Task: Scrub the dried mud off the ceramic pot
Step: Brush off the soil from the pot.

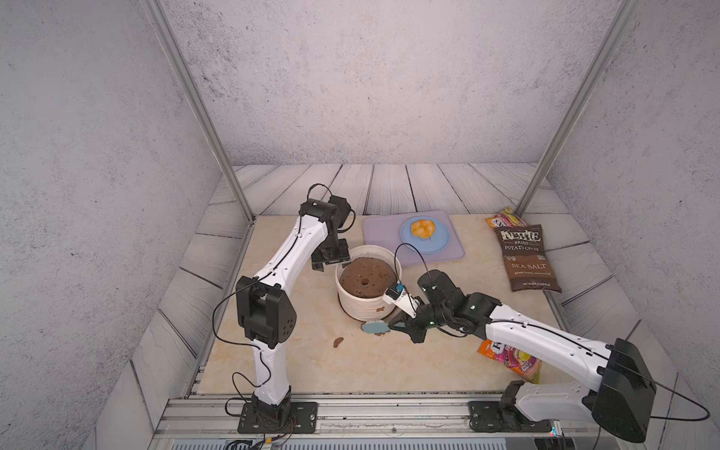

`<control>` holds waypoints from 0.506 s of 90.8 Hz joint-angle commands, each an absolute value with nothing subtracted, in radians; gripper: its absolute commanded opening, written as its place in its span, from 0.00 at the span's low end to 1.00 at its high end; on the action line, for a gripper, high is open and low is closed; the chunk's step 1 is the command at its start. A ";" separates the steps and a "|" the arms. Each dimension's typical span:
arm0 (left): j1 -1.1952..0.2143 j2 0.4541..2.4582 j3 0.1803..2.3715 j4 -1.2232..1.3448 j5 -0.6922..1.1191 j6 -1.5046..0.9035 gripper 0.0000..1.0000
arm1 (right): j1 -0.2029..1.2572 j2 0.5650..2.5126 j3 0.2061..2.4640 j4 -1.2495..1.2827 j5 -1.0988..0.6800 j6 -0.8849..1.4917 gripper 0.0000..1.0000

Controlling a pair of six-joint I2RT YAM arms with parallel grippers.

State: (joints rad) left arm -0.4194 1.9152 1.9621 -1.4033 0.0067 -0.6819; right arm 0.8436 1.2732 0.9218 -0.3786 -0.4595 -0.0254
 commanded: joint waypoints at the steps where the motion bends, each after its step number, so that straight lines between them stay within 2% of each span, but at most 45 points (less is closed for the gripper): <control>1: -0.465 1.829 1.929 -1.401 0.033 -0.933 0.69 | 0.837 1.245 0.907 -0.351 -0.446 -0.018 0.00; 9: -0.490 1.796 1.894 -1.412 0.054 -1.063 0.71 | 0.836 1.238 0.904 -0.353 -0.446 -0.018 0.00; 26: -0.512 1.686 1.640 -1.244 0.230 -1.281 0.67 | 0.832 1.209 0.893 -0.354 -0.443 -0.016 0.00; 46: -0.548 1.680 1.620 -1.254 0.232 -1.371 0.60 | 0.831 1.192 0.887 -0.357 -0.433 -0.012 0.00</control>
